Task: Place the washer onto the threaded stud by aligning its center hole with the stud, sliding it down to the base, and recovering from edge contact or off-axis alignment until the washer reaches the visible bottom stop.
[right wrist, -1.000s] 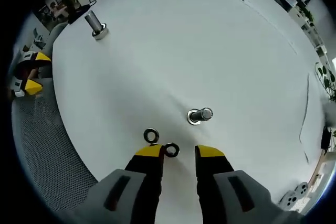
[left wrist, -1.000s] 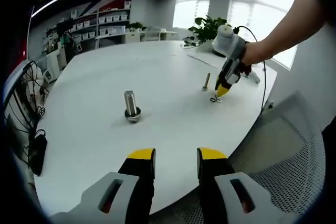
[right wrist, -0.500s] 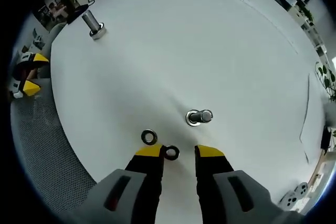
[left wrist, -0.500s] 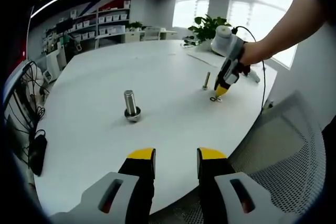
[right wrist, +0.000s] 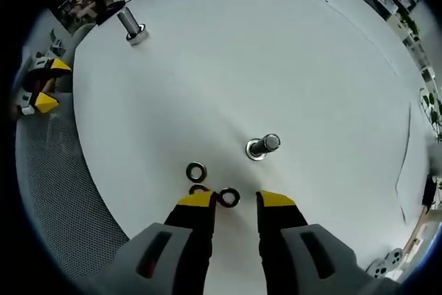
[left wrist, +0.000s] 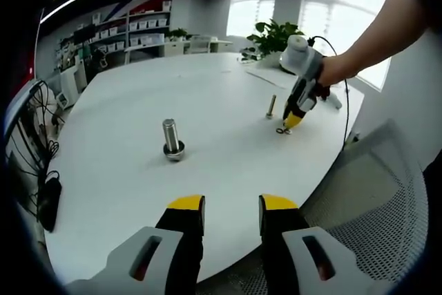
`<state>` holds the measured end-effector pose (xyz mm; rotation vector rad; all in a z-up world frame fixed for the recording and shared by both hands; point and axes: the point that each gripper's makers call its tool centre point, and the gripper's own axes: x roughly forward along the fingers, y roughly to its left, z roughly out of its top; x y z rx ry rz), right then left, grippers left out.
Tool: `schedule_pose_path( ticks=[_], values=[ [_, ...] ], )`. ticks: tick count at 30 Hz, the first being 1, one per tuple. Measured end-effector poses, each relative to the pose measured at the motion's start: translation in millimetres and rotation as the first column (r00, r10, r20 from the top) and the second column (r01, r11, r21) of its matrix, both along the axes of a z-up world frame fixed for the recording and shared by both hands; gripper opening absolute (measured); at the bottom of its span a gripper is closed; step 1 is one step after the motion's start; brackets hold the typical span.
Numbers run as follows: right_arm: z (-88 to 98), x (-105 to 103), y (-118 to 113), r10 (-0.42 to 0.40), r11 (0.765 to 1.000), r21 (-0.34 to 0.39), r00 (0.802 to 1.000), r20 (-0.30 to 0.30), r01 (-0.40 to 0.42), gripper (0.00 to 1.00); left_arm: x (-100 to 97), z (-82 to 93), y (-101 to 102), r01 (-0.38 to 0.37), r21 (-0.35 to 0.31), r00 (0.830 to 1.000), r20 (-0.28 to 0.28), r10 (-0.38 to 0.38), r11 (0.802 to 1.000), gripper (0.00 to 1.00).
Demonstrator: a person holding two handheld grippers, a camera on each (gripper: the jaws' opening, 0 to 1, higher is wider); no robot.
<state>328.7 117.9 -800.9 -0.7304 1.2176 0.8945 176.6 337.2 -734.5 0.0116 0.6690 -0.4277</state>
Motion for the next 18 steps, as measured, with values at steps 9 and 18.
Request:
schedule_pose_path(
  ticks=[9,18],
  values=[
    [-0.3,-3.7,2.2,0.082,0.995,-0.05,0.996,-0.021,-0.083,0.27,0.3,0.4,0.1,0.0,-0.001,1.0,0.001,0.0,1.0,0.29],
    [-0.7,-6.2,1.4,0.238,0.967,-0.084,0.97,-0.043,-0.241,0.24,0.5,0.3,-0.3,0.001,-0.003,1.0,0.002,-0.001,1.0,0.29]
  ],
)
